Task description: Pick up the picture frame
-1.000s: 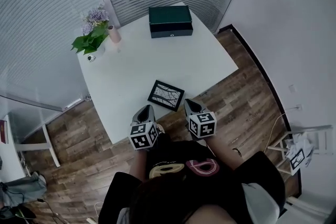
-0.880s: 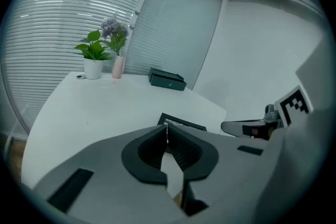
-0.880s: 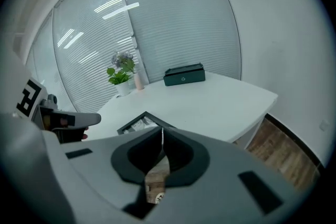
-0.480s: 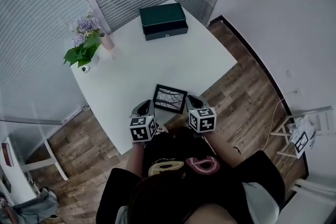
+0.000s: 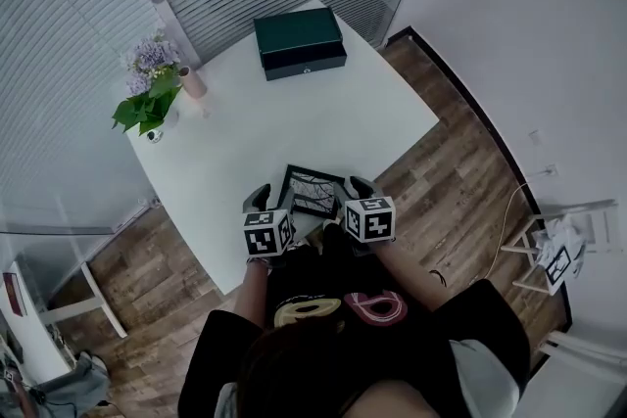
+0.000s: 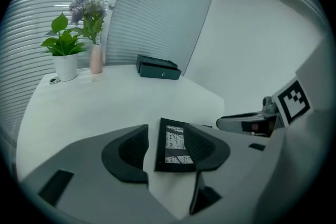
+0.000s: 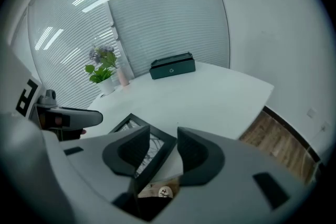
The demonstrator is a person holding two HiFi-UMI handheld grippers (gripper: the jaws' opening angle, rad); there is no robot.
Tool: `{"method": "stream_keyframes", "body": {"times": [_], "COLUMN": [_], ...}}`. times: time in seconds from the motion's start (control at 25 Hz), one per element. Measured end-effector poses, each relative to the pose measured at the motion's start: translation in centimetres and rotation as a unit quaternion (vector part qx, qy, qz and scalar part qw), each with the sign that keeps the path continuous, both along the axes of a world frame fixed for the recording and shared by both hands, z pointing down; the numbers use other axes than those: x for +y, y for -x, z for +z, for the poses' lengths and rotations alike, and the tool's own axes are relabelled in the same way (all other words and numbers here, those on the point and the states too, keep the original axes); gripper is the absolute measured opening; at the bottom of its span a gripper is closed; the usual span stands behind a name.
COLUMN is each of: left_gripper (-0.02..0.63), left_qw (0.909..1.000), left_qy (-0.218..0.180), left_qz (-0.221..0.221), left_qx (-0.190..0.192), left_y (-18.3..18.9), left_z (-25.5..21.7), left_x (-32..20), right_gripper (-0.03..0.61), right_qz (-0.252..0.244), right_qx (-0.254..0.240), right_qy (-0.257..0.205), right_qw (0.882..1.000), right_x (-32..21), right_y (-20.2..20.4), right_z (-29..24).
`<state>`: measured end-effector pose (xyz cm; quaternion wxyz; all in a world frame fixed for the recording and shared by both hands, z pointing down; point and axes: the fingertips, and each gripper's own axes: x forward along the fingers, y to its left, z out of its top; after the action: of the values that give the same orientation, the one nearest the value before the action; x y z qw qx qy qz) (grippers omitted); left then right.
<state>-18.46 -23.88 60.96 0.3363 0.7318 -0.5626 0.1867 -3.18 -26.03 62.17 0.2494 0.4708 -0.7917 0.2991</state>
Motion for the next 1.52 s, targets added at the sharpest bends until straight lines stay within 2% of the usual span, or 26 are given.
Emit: {"method": "stream_keyframes", "body": {"times": [0.24,0.4,0.68,0.96,1.12,1.32,1.36,1.4,1.52], "left_gripper": [0.209,0.209,0.209,0.209,0.209,0.205,0.193,0.153,0.150], "left_qw": [0.9971,0.9942,0.9907,0.9879,0.9868,0.9856,0.9861,0.9867,0.9878], "left_qy": [0.050,0.078,0.105,0.129,0.135,0.149,0.149,0.148,0.144], "left_qz": [0.035,0.053,0.067,0.067,0.071,0.068,0.064,0.059,0.050], "left_qx": [-0.045,-0.051,-0.054,-0.055,-0.054,-0.043,-0.038,-0.033,-0.032], "left_y": [0.1,-0.3,-0.7,-1.1,-1.1,-1.3,-1.4,-1.6,-1.8], "left_z": [2.1,3.4,4.6,5.7,5.7,5.9,5.9,5.9,5.8], "left_x": [-1.3,-1.3,-1.0,-0.5,-0.5,-0.4,-0.3,-0.3,-0.2], "right_gripper": [0.168,0.175,0.175,0.193,0.193,0.176,0.161,0.146,0.145], "right_qz": [0.055,0.059,0.097,0.091,0.081,0.082,0.080,0.080,0.090], "right_qx": [0.000,0.003,-0.013,0.009,0.043,0.048,0.051,0.053,0.049], "right_qy": [0.059,0.105,0.150,0.145,0.130,0.128,0.128,0.127,0.133], "right_qw": [0.997,0.993,0.984,0.985,0.987,0.987,0.987,0.987,0.986], "right_x": [0.0,1.0,1.8,2.0,2.2,2.3,2.3,2.4,2.4], "right_y": [-0.2,0.3,0.0,0.3,0.5,0.6,0.8,0.9,0.7], "right_z": [1.4,2.9,4.2,4.2,4.3,4.3,4.3,4.3,4.4]}}
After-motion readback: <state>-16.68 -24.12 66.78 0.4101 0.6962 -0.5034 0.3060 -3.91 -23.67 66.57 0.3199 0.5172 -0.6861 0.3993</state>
